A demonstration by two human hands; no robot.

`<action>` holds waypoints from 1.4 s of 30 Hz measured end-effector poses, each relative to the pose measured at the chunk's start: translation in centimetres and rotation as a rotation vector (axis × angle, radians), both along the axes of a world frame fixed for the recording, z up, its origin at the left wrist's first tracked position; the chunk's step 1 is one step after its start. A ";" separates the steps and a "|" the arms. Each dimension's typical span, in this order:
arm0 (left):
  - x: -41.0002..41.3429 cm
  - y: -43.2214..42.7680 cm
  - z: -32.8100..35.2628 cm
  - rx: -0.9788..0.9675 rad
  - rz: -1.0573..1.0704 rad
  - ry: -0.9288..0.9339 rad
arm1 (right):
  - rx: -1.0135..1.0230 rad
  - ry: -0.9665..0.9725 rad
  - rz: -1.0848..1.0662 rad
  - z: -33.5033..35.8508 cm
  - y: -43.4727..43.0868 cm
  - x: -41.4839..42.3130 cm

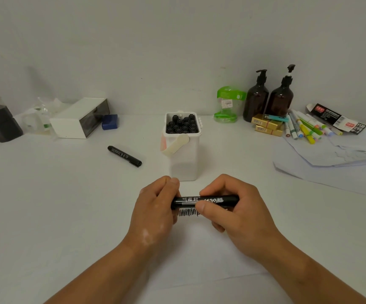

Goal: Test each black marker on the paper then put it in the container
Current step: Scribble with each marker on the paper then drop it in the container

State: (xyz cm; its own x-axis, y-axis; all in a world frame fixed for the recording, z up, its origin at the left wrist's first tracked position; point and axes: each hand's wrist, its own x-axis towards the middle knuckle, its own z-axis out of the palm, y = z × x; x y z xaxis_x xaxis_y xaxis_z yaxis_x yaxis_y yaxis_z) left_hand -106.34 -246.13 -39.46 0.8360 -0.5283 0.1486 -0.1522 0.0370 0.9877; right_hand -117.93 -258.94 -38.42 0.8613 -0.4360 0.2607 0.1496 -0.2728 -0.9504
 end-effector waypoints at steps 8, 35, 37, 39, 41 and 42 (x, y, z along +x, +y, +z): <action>0.1 0.3 0.3 -0.037 -0.050 0.022 | 0.016 -0.018 0.010 0.2 0.2 0.1; 1.1 1.7 0.5 0.163 -0.411 -0.291 | 0.054 -0.049 -0.010 0.4 -1.8 -0.5; 1.2 1.8 0.4 0.243 -0.440 -0.378 | 0.045 -0.025 0.042 0.3 -2.0 -0.6; 1.3 1.8 0.3 0.266 -0.463 -0.390 | -0.022 0.017 0.061 0.1 -2.0 -0.6; 1.5 1.9 0.2 0.274 -0.462 -0.368 | -0.062 0.036 0.029 0.0 -2.1 -0.5; 1.7 1.9 0.2 0.279 -0.443 -0.359 | -0.066 0.027 -0.002 0.0 -2.4 -0.5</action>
